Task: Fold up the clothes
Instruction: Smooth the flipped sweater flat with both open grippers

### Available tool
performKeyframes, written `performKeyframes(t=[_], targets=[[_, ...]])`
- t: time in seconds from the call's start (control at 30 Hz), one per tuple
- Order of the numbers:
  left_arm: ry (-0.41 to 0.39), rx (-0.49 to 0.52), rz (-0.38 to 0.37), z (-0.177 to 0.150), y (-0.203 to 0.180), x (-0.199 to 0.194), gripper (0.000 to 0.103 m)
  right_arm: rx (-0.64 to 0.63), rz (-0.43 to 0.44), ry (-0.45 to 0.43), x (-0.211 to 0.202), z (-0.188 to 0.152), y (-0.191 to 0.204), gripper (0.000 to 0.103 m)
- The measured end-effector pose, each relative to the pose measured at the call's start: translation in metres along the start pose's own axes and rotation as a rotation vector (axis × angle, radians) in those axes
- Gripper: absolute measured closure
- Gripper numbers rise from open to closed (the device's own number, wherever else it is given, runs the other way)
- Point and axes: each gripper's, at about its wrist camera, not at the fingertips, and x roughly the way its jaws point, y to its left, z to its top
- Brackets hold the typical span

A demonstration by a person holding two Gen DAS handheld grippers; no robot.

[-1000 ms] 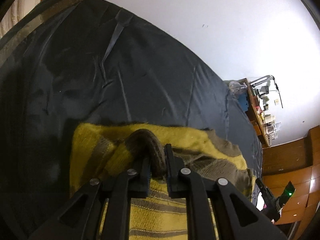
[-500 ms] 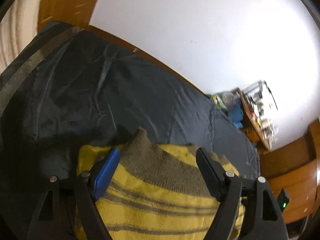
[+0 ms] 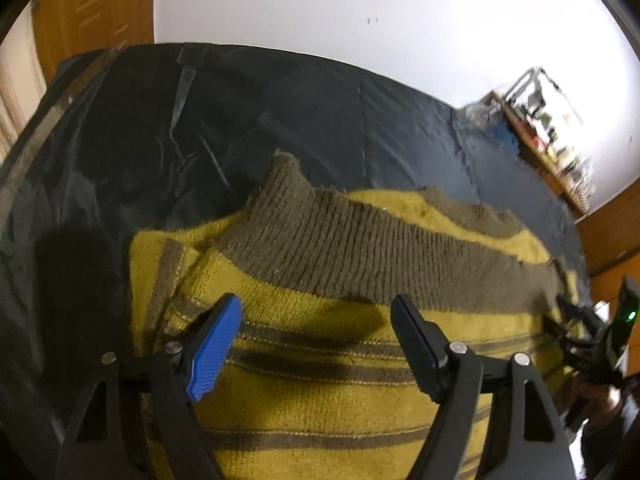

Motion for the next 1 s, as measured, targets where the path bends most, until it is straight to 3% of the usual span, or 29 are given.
performKeyframes(t=[0.23,0.33,0.47,0.57,0.63,0.73,0.83,1.0], targets=[[0.010,0.021,0.044,-0.001,-0.010,-0.011,0.022,0.014,-0.019,-0.022,0.003,0.000,0.000,0.011],[-0.005,0.073,0.038,-0.011,-0.025,-0.025,0.022,0.049,-0.041,0.024,-0.007,0.004,0.000,0.011],[-0.006,0.178,0.032,-0.041,-0.044,-0.040,0.022,0.082,0.023,-0.038,-0.039,-0.005,0.011,0.011],[0.040,0.206,0.042,-0.064,-0.046,-0.035,0.021,0.053,0.062,-0.037,-0.047,-0.019,0.023,0.011],[0.069,0.194,0.058,-0.074,-0.043,-0.026,0.021,0.031,0.057,-0.013,-0.043,-0.029,0.030,0.011],[0.039,0.234,0.074,-0.082,-0.044,-0.027,0.020,0.021,0.027,0.038,-0.026,-0.044,0.035,0.009],[0.030,0.284,0.102,-0.088,-0.049,-0.027,0.019,0.015,0.018,-0.005,-0.027,-0.047,0.036,0.008],[0.030,0.275,0.116,-0.088,-0.051,-0.028,0.018,0.009,0.018,-0.012,-0.028,-0.046,0.034,0.006]])
